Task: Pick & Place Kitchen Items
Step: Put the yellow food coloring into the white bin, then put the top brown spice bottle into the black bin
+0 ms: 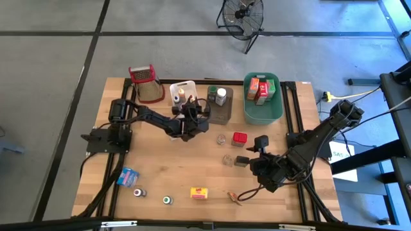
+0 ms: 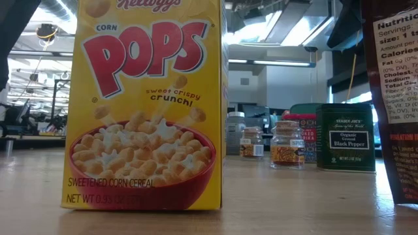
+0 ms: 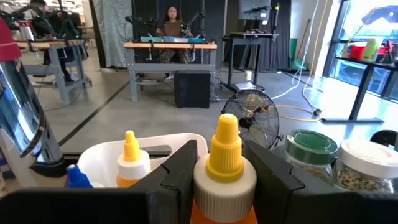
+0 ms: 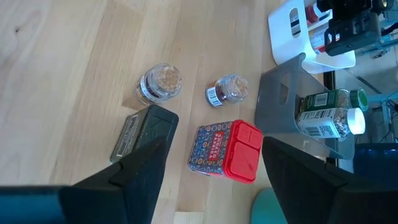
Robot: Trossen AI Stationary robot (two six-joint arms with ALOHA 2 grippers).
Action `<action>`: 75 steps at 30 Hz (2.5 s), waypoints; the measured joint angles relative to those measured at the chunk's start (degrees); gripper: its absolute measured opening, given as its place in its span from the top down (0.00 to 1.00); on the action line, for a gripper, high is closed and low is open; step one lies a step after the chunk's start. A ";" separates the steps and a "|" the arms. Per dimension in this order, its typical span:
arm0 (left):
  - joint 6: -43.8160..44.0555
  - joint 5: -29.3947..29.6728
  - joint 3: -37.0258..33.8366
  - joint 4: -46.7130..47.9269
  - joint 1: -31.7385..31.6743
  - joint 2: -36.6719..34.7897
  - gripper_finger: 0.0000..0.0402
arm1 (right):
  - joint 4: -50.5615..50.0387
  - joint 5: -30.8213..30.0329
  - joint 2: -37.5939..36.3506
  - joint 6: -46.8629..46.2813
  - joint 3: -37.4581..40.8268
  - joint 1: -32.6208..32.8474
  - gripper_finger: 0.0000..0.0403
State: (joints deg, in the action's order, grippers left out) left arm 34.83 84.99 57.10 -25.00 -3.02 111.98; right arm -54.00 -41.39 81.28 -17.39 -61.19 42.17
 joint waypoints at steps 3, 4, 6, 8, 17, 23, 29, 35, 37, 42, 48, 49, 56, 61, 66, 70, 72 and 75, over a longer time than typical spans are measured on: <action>0.00 -0.66 0.00 0.12 -0.31 0.00 0.71 | 0.00 0.02 0.00 0.00 0.00 0.00 0.34; 0.01 -0.70 0.00 0.15 -0.43 0.00 0.71 | 0.00 0.02 0.00 0.00 0.00 0.00 0.34; 0.02 -0.72 0.00 0.19 -0.51 0.00 0.71 | 0.00 0.02 0.00 0.00 0.00 0.00 0.34; 0.02 -0.70 0.00 0.35 -0.51 0.00 0.72 | 0.00 0.01 0.00 0.00 0.00 0.00 0.34; 7.29 -1.59 -0.04 5.30 -0.58 1.45 0.69 | -0.02 0.02 0.00 0.00 0.00 0.00 0.34; 8.15 -1.62 -0.02 5.13 -0.58 3.04 0.71 | -0.21 0.02 0.00 0.00 0.00 0.00 0.34; 8.09 -1.67 -0.02 5.12 -0.58 3.06 0.68 | -0.24 0.02 0.00 0.02 0.00 -0.02 0.34; 8.00 -2.16 -0.02 5.17 -0.58 3.06 0.67 | -0.24 0.02 0.00 0.02 0.00 -0.02 0.34; 7.96 -2.18 -0.02 5.17 -0.58 3.06 0.67 | -0.24 0.04 0.00 -0.03 0.00 -0.02 0.34; 7.91 -2.40 -0.02 5.30 -0.57 3.06 0.66 | -0.66 0.04 0.00 -0.22 0.00 -0.02 0.34; 2.03 -2.12 -0.02 4.42 0.85 0.99 0.64 | -0.68 0.04 0.00 -0.26 0.00 -0.02 0.34; -0.29 -2.12 -0.01 3.59 1.32 0.24 0.64 | -0.67 0.04 0.00 -0.26 0.00 -0.02 0.34; -25.45 -4.97 0.07 -2.90 4.96 -6.91 0.64 | 0.14 -1.92 0.00 -0.40 0.00 -0.22 0.34; -41.35 -9.90 0.07 -3.71 8.49 -14.00 0.64 | 0.71 -3.01 -0.40 -0.31 -1.24 -1.90 0.34; -53.83 -10.42 0.07 -3.21 14.06 -21.69 0.64 | 2.98 4.65 -0.50 3.03 -4.45 -6.42 0.34; -59.21 -9.89 0.07 -0.33 19.86 -27.51 0.64 | 7.65 19.44 -0.48 8.71 -5.11 -11.57 0.34; -59.70 -8.99 0.07 3.20 22.77 -30.55 0.64 | 9.54 27.66 -0.48 11.34 -5.13 -13.94 0.34; -57.38 -7.92 0.07 10.29 26.86 -35.10 0.64 | 11.55 33.56 -0.17 14.02 -5.14 -16.90 0.34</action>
State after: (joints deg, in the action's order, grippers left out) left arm -22.56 77.07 57.17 -14.72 23.84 76.89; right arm -42.45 -7.83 81.10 -3.37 -66.32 25.27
